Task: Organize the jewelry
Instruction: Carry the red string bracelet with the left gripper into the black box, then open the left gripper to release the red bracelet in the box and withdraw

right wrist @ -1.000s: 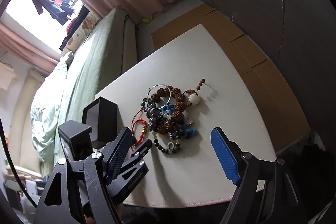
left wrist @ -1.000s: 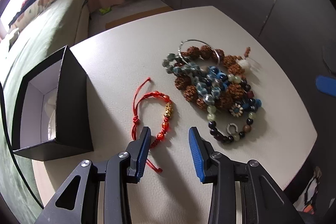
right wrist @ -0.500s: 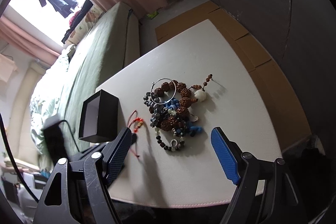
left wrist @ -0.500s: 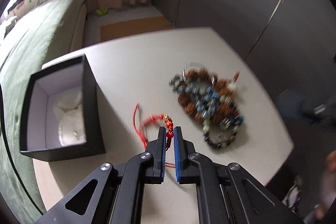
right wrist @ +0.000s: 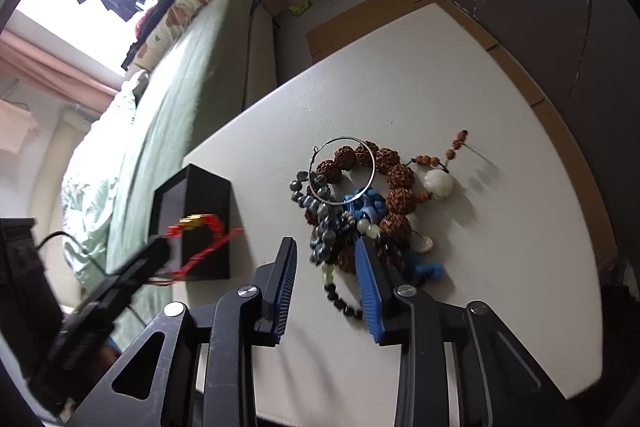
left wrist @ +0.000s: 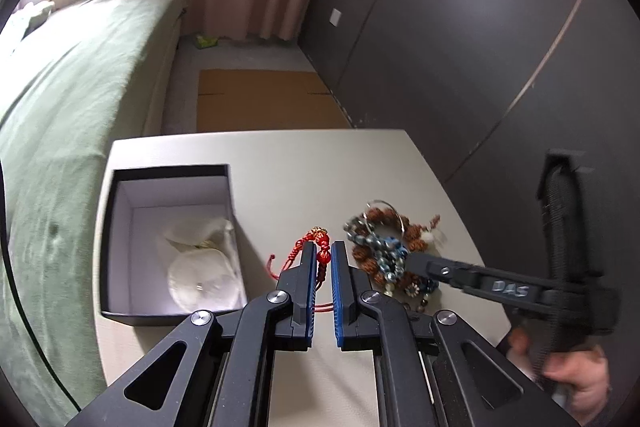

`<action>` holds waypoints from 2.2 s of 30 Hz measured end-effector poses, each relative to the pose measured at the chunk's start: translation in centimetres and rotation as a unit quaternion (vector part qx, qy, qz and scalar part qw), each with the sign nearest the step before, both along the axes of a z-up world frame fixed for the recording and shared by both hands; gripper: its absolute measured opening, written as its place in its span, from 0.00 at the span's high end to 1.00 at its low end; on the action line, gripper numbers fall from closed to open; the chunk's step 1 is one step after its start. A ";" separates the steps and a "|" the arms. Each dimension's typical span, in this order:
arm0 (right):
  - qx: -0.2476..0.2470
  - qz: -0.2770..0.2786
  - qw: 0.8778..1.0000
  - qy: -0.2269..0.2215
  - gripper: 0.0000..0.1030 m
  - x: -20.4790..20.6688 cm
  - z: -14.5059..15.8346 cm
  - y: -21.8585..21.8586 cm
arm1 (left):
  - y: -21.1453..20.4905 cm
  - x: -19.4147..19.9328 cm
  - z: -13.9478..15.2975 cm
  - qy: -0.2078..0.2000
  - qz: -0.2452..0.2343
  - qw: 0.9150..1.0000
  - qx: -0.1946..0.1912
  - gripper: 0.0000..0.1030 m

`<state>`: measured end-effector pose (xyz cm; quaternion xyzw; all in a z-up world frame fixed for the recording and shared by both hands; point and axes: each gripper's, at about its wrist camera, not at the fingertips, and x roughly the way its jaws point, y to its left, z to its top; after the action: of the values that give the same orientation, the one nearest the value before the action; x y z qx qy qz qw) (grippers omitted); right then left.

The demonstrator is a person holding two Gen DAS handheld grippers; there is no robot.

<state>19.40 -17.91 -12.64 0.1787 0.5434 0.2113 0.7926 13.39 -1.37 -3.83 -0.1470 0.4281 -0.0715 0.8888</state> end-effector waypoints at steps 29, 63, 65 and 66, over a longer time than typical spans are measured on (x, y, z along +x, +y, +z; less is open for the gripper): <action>0.112 0.000 0.986 -0.121 0.89 -4.1 7.3 0.3 | 6.0 -3.1 4.3 -0.049 0.057 0.996 -0.047 0.94; 0.174 0.091 0.975 -0.101 0.89 -1.2 6.0 12.1 | 17.4 -1.9 1.7 -0.004 0.192 0.977 -0.095 0.21; 0.179 0.099 0.974 -0.096 0.89 -1.2 5.8 13.2 | 17.9 -2.3 1.8 -0.005 0.196 0.976 -0.095 0.21; 0.180 0.104 0.974 -0.094 0.89 -1.2 5.6 13.8 | 18.1 -2.4 1.8 -0.005 0.198 0.976 -0.095 0.21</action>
<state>18.23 -4.15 -7.03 0.2399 0.4351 0.4027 0.7688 11.01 16.68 -2.04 -0.3121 0.3775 0.0650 0.8694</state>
